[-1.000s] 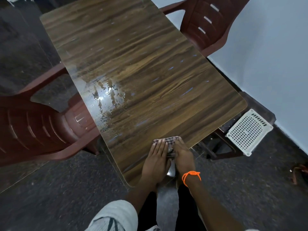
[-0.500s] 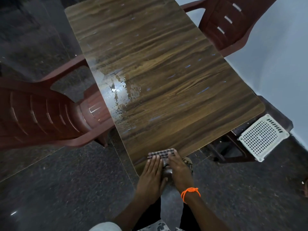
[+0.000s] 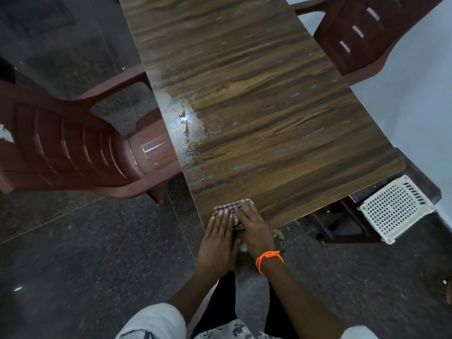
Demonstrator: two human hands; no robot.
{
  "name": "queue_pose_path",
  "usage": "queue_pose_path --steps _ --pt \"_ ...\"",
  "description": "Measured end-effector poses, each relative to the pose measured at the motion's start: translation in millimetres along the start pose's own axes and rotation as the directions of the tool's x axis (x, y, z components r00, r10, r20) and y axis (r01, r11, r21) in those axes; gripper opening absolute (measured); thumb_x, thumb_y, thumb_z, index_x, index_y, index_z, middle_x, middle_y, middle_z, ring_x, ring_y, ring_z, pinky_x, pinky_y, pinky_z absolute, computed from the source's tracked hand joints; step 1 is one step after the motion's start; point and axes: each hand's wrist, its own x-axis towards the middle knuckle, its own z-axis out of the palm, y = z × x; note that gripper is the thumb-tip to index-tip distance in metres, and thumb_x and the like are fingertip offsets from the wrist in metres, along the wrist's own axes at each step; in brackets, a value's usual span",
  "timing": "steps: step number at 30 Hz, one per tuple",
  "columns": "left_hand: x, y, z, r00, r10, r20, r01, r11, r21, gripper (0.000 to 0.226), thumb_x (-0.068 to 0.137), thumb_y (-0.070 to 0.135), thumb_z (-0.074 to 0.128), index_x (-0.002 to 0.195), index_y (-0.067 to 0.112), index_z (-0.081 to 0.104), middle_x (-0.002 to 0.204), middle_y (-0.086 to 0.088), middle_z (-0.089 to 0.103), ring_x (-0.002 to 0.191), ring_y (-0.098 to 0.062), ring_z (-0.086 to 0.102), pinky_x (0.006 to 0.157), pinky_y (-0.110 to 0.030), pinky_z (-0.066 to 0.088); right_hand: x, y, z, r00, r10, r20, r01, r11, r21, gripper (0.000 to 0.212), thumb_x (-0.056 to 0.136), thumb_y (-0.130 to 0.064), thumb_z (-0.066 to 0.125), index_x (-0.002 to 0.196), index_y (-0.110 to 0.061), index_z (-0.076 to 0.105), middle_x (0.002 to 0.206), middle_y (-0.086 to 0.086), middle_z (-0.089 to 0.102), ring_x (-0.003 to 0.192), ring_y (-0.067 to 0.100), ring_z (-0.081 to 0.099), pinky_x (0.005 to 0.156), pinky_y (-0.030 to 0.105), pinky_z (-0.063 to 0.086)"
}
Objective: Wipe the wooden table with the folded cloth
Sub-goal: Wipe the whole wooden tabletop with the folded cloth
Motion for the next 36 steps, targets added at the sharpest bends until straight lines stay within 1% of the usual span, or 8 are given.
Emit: queue_pose_path --steps 5,9,12,17,23,28,31,36 --pt "-51 -8 16 0.997 0.003 0.082 0.002 0.998 -0.062 0.069 0.106 0.047 0.032 0.162 0.011 0.015 0.170 -0.008 0.007 0.158 -0.022 0.000 0.126 -0.046 0.018 -35 -8 9 0.982 -0.137 0.133 0.148 0.986 -0.075 0.058 0.067 0.010 0.075 0.122 -0.005 0.063 0.141 0.015 0.048 0.132 0.038 0.039 0.097 0.041 0.048" --pt "-55 20 16 0.993 -0.037 0.110 0.045 0.996 -0.072 0.075 0.103 0.052 0.037 0.159 0.005 0.024 0.168 -0.014 0.016 0.158 -0.027 0.005 0.125 -0.043 0.008 -43 12 0 0.982 -0.143 0.121 0.153 0.986 -0.072 0.048 0.070 0.009 0.069 0.115 -0.009 0.068 0.136 0.012 0.055 0.131 0.034 0.043 0.090 0.038 0.053" --pt "-30 27 4 0.997 -0.015 0.078 0.019 0.999 -0.044 0.076 0.102 0.053 0.038 0.158 0.003 0.027 0.167 -0.016 0.019 0.157 -0.029 0.007 0.124 -0.044 0.007 -33 21 -8 0.994 -0.076 0.083 0.082 0.994 -0.073 0.038 0.075 -0.001 0.072 0.111 -0.012 0.069 0.135 0.009 0.057 0.132 0.031 0.043 0.094 0.036 0.050" --pt "12 4 -21 0.997 -0.058 0.044 0.059 0.998 -0.002 0.074 0.102 0.049 0.037 0.158 0.002 0.025 0.167 -0.017 0.019 0.157 -0.030 0.011 0.127 -0.048 0.013 13 8 0 0.999 0.002 0.036 -0.001 0.999 -0.043 0.038 0.080 0.003 0.060 0.117 -0.006 0.066 0.141 0.015 0.048 0.137 0.036 0.034 0.105 0.044 0.041" --pt "-8 -35 -16 0.991 -0.123 0.056 0.121 0.992 0.032 0.075 0.106 0.050 0.026 0.160 0.001 0.010 0.168 -0.018 0.002 0.157 -0.032 -0.005 0.128 -0.047 0.004 33 -29 24 0.994 -0.099 0.043 0.101 0.994 -0.043 0.030 0.084 0.001 0.060 0.112 -0.007 0.067 0.145 0.014 0.044 0.140 0.034 0.029 0.108 0.039 0.036" --pt "-61 -28 9 0.996 -0.074 0.047 0.074 0.997 -0.006 0.076 0.104 0.050 0.039 0.158 0.000 0.022 0.167 -0.019 0.012 0.156 -0.034 0.011 0.123 -0.048 0.014 -14 -30 31 0.979 -0.189 0.078 0.192 0.981 -0.027 0.045 0.080 0.007 0.066 0.122 -0.008 0.061 0.147 0.008 0.042 0.140 0.030 0.026 0.110 0.036 0.034" --pt "-73 -8 20 0.995 -0.063 0.083 0.065 0.998 -0.025 0.076 0.104 0.052 0.038 0.158 0.000 0.024 0.167 -0.019 0.015 0.157 -0.033 0.010 0.123 -0.048 0.017 -40 -17 23 0.982 -0.161 0.094 0.162 0.987 0.003 0.063 0.074 0.012 0.070 0.131 -0.009 0.055 0.151 0.004 0.037 0.142 0.025 0.027 0.108 0.021 0.033" --pt "-46 11 16 0.993 -0.016 0.119 0.018 1.000 -0.016 0.077 0.105 0.051 0.032 0.159 0.000 0.015 0.168 -0.021 0.008 0.158 -0.032 0.002 0.124 -0.048 0.009 -36 4 7 0.997 -0.070 0.043 0.072 0.996 -0.046 0.059 0.071 0.019 0.067 0.123 -0.008 0.062 0.143 0.006 0.048 0.137 0.026 0.036 0.099 0.028 0.043"
